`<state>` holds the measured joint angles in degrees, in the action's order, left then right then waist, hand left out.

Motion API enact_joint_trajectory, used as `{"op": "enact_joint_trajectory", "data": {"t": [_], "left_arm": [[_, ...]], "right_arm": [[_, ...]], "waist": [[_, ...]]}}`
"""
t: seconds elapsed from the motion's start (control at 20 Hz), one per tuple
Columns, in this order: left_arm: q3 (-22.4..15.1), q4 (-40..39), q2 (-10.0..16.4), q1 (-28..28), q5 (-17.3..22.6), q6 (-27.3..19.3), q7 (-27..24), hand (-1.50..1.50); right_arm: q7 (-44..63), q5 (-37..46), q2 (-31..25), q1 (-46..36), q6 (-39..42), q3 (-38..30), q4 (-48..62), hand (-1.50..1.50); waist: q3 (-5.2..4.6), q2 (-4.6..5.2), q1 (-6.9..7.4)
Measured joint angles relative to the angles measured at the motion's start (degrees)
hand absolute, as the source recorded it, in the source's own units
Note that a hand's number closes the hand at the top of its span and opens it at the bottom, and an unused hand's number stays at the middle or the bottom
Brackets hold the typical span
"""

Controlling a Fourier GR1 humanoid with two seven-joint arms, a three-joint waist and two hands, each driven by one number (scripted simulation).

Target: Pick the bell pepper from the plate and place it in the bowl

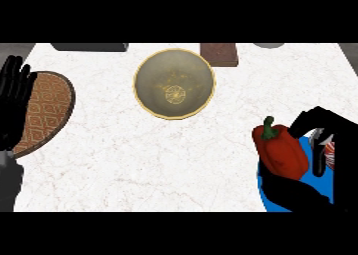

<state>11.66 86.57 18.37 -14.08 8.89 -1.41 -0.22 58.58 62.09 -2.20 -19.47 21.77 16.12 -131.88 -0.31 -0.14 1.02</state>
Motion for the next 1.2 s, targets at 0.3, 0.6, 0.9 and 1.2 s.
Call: {"op": "enact_joint_trajectory", "data": {"t": [0.3,0.6,0.9,1.2], "left_arm": [[-0.2,-0.7,-0.5,-0.6,0.0,0.1,-0.2,0.00],[-0.5,-1.5,-0.9,-1.2,-0.6,0.0,-1.0,0.00],[-0.8,-1.4,-1.5,-1.5,-1.1,-0.5,-0.5,0.00],[-0.5,-2.9,-1.2,-3.1,-1.2,-0.3,-0.5,0.00]], "right_arm": [[3.8,-4.2,1.4,-16.8,-0.6,-1.6,13.4,1.50],[3.9,-9.4,1.8,-28.0,-3.6,-4.4,31.5,1.50],[2.8,-12.9,1.9,-33.3,-11.5,-3.4,47.7,1.50],[1.5,-12.2,1.9,-34.9,-20.4,0.0,63.4,1.50]], "waist": [[0.09,0.18,0.50],[0.19,0.41,0.83],[0.24,0.46,0.87],[0.25,0.63,0.90]]}}
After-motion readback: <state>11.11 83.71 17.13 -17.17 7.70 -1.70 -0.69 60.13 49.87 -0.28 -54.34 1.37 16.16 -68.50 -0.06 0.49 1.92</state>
